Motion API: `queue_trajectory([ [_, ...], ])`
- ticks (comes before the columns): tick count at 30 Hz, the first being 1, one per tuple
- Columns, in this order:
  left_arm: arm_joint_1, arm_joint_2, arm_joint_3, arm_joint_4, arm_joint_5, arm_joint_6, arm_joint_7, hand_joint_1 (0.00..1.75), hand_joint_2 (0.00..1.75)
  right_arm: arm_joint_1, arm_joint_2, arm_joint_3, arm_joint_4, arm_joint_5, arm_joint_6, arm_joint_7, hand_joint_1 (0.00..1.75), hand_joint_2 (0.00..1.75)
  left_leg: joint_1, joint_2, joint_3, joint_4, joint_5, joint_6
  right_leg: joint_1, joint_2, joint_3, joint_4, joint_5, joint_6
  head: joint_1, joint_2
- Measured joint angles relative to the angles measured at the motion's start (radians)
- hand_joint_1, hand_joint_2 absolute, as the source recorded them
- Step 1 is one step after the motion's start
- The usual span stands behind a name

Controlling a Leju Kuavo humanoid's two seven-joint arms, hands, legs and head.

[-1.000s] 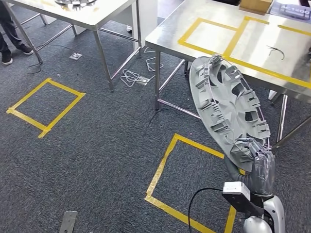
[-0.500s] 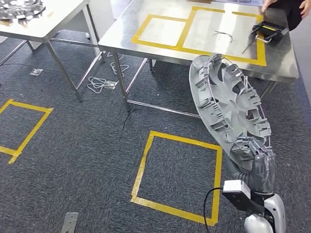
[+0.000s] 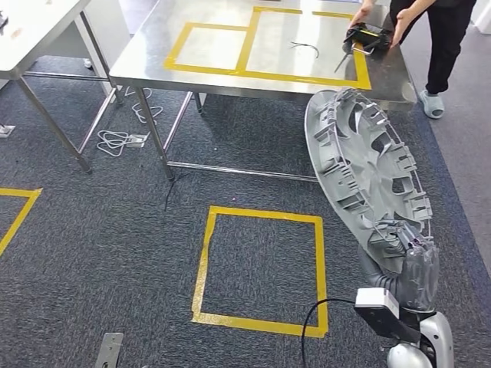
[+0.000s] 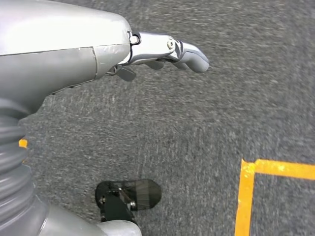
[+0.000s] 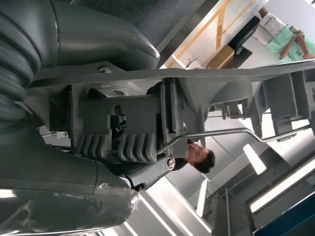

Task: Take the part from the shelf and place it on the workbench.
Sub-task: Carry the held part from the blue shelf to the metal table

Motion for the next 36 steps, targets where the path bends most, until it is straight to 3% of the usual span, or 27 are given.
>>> queue_trajectory([
  [2,-0.001,0.002,0.0,0.0,-0.003,-0.001,-0.002,0.0,1.75,-0.001,0.0,0.0,0.001,-0.005,0.0,0.001,1.75,1.75,-0.007,0.017,0.003,0.004,-0.013,-0.014,0.002,-0.028,0.041,-0.082,0.017,-0.012,0.001,0.0],
  [5,-0.004,0.003,0.0,-0.001,-0.015,-0.006,-0.01,0.0,1.75,0.018,0.001,-0.014,-0.002,-0.037,-0.001,-0.005,1.75,1.75,-0.005,0.03,0.015,-0.001,-0.034,-0.035,0.007,0.0,0.039,-0.087,-0.001,-0.045,-0.006,0.0],
  [7,-0.006,0.003,-0.001,-0.003,-0.02,-0.008,-0.014,0.0,1.75,0.035,0.004,-0.028,-0.006,-0.054,0.0,-0.014,1.75,1.75,0.0,-0.002,0.002,0.039,-0.059,-0.047,0.005,0.023,0.051,-0.091,-0.004,-0.061,-0.012,0.0],
  [9,-0.004,0.002,-0.001,-0.003,-0.022,-0.008,-0.015,0.0,1.75,0.04,0.008,-0.037,-0.008,-0.057,0.004,-0.024,1.75,1.75,0.002,-0.045,-0.067,0.164,-0.113,-0.051,0.003,0.048,0.061,-0.092,-0.008,-0.072,-0.018,0.0],
  [10,-0.002,0.002,-0.001,-0.003,-0.024,-0.008,-0.013,0.0,1.75,0.041,0.011,-0.039,-0.008,-0.055,0.007,-0.028,1.75,1.75,0.002,-0.053,-0.115,0.236,-0.136,-0.051,0.004,0.064,0.066,-0.092,-0.013,-0.075,-0.019,0.0],
  [11,0.001,0.002,-0.001,-0.003,-0.025,-0.008,-0.011,0.0,1.75,0.041,0.014,-0.041,-0.007,-0.052,0.011,-0.031,1.75,1.75,0.002,-0.056,-0.154,0.287,-0.14,-0.05,0.006,0.081,0.073,-0.092,-0.019,-0.077,-0.019,0.0],
  [12,0.002,0.001,-0.001,-0.003,-0.028,-0.008,-0.009,0.0,1.75,0.042,0.016,-0.041,-0.007,-0.046,0.014,-0.032,1.75,1.75,0.002,-0.058,-0.178,0.303,-0.12,-0.048,0.006,0.099,0.084,-0.092,-0.028,-0.077,-0.019,0.0],
  [13,0.003,0.001,-0.001,-0.003,-0.029,-0.008,-0.008,0.0,1.75,0.043,0.017,-0.042,-0.006,-0.04,0.018,-0.032,1.75,1.75,0.002,-0.062,-0.182,0.279,-0.077,-0.046,0.007,0.117,0.098,-0.092,-0.038,-0.075,-0.019,0.0],
  [14,0.003,0.001,-0.001,-0.003,-0.031,-0.008,-0.007,0.0,1.75,0.044,0.018,-0.042,-0.006,-0.034,0.021,-0.031,1.75,1.75,0.002,-0.071,-0.171,0.223,-0.019,-0.043,0.006,0.133,0.114,-0.093,-0.05,-0.073,-0.019,0.0],
  [15,0.004,0.001,-0.001,-0.003,-0.032,-0.008,-0.007,0.0,1.75,0.044,0.019,-0.042,-0.006,-0.027,0.023,-0.03,1.75,1.75,0.003,-0.096,-0.156,0.152,0.039,-0.04,0.005,0.147,0.126,-0.093,-0.063,-0.069,-0.02,0.0],
  [16,0.006,0.001,-0.001,-0.003,-0.032,-0.008,-0.006,0.0,1.75,0.043,0.019,-0.042,-0.005,-0.022,0.024,-0.029,1.75,1.75,0.004,-0.119,-0.138,0.088,0.073,-0.035,0.005,0.162,0.136,-0.093,-0.076,-0.064,-0.021,0.0],
  [17,0.007,0.001,-0.001,-0.003,-0.032,-0.008,-0.005,0.0,1.75,0.042,0.02,-0.042,-0.005,-0.018,0.025,-0.029,1.75,1.75,0.004,-0.138,-0.123,0.044,0.086,-0.031,0.004,0.175,0.144,-0.098,-0.088,-0.058,-0.021,0.0],
  [18,0.007,0.001,-0.001,-0.003,-0.032,-0.009,-0.004,0.0,1.75,0.042,0.021,-0.042,-0.004,-0.013,0.026,-0.028,1.75,1.75,0.004,-0.149,-0.113,0.019,0.082,-0.024,0.002,0.185,0.153,-0.101,-0.094,-0.051,-0.022,0.0],
  [20,0.002,-0.002,-0.001,-0.003,-0.034,-0.01,-0.003,0.0,1.75,0.044,0.021,-0.043,-0.004,0.002,0.029,-0.022,1.75,1.75,0.002,-0.133,-0.089,0.005,0.056,-0.008,0.0,0.19,0.172,-0.111,-0.094,-0.039,-0.023,0.0],
  [22,-0.002,-0.004,-0.001,-0.003,-0.037,-0.011,-0.003,0.0,1.75,0.043,0.021,-0.041,-0.002,0.024,0.035,-0.015,1.75,1.75,0.005,-0.121,-0.059,-0.001,0.038,0.006,0.004,0.136,0.147,-0.052,-0.079,-0.024,-0.018,0.0],
  [24,0.004,-0.005,-0.001,-0.003,-0.039,-0.011,-0.002,0.0,1.75,0.042,0.022,-0.037,0.003,0.048,0.04,-0.008,1.75,1.75,0.006,-0.112,-0.026,-0.002,0.013,0.012,0.007,0.068,0.062,0.079,-0.093,-0.007,-0.014,0.0],
  [26,0.017,-0.007,-0.001,-0.003,-0.04,-0.01,0.002,0.0,1.75,0.041,0.022,-0.035,0.01,0.067,0.042,0.001,1.75,1.75,0.007,-0.102,0.015,-0.003,-0.017,0.014,0.005,0.047,-0.021,0.17,-0.169,0.0,-0.013,0.0],
  [27,0.021,-0.008,-0.001,-0.003,-0.039,-0.009,0.006,0.0,1.75,0.041,0.021,-0.035,0.014,0.072,0.043,0.004,1.75,1.75,0.009,-0.099,0.037,-0.004,-0.033,0.014,0.005,0.045,-0.049,0.177,-0.212,-0.001,-0.011,0.0],
  [28,0.024,-0.01,-0.001,-0.003,-0.039,-0.007,0.009,0.0,1.75,0.042,0.021,-0.035,0.016,0.075,0.044,0.007,1.75,1.75,0.011,-0.098,0.06,-0.005,-0.05,0.013,0.005,0.045,-0.068,0.16,-0.235,-0.003,-0.009,0.0],
  [29,0.025,-0.011,-0.001,-0.003,-0.039,-0.006,0.011,0.0,1.75,0.042,0.021,-0.034,0.018,0.076,0.045,0.008,1.75,1.75,0.013,-0.098,0.082,-0.006,-0.068,0.011,0.006,0.044,-0.081,0.12,-0.221,-0.006,-0.007,0.0],
  [30,0.026,-0.012,0.0,-0.003,-0.039,-0.005,0.012,0.0,1.75,0.043,0.022,-0.033,0.019,0.078,0.045,0.009,1.75,1.75,0.013,-0.098,0.102,-0.006,-0.087,0.007,0.007,0.04,-0.09,0.065,-0.156,-0.012,-0.004,0.0],
  [32,0.029,-0.014,0.0,-0.003,-0.039,-0.006,0.013,0.0,1.75,0.045,0.022,-0.03,0.023,0.084,0.047,0.013,1.75,1.75,0.008,-0.099,0.136,-0.003,-0.124,-0.004,0.01,0.033,-0.098,-0.034,0.033,-0.026,0.001,0.0],
  [33,0.029,-0.014,0.0,-0.003,-0.039,-0.006,0.013,0.0,1.75,0.045,0.022,-0.028,0.024,0.087,0.048,0.015,1.75,1.75,0.006,-0.098,0.149,-0.005,-0.137,-0.011,0.012,0.032,-0.098,-0.056,0.097,-0.036,-0.001,0.0],
  [34,0.026,-0.015,0.0,-0.002,-0.039,-0.007,0.013,0.0,1.75,0.044,0.021,-0.027,0.025,0.089,0.048,0.018,1.75,1.75,0.005,-0.098,0.16,-0.008,-0.143,-0.018,0.014,0.034,-0.096,-0.06,0.119,-0.045,-0.002,0.0],
  [36,0.012,-0.014,0.0,-0.003,-0.039,-0.007,0.013,0.0,1.75,0.044,0.021,-0.026,0.024,0.09,0.048,0.023,1.75,1.75,0.006,-0.095,0.164,-0.005,-0.136,-0.03,0.014,0.036,-0.084,-0.063,0.106,-0.06,-0.005,0.001],
])
